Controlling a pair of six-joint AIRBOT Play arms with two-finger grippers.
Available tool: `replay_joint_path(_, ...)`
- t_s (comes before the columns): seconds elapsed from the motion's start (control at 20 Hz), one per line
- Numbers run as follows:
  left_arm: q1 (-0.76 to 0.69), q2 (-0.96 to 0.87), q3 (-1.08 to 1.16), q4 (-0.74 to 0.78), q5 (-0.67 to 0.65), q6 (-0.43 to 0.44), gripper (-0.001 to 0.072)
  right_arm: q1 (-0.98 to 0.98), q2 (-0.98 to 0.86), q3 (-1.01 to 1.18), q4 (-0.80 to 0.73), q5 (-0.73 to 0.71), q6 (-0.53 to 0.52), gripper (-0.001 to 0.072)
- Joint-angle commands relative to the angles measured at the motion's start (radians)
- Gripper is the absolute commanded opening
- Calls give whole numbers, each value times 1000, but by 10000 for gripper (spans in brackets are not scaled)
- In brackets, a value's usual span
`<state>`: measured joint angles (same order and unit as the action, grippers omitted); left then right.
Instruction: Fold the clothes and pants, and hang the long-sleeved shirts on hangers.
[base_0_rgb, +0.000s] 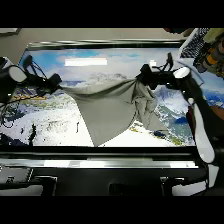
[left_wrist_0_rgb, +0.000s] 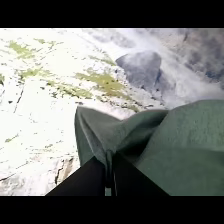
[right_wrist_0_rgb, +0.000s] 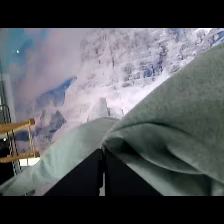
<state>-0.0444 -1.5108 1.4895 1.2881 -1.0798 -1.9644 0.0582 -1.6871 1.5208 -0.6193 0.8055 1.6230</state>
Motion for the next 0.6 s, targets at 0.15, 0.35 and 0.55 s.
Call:
replay_joint_path(0.15, -2, -186, 1, -30, -1, 1, 15, 8, -128, 1, 114, -126, -41, 183)
replay_joint_path(0.35, 0, -177, 2, -31, -6, 2, 15, -182, -42, 1, 108, 124, -129, 380)
replay_joint_path(0.55, -1, -173, 2, -31, -40, 2, 16, -425, 8, 0, -39, 469, -199, 436)
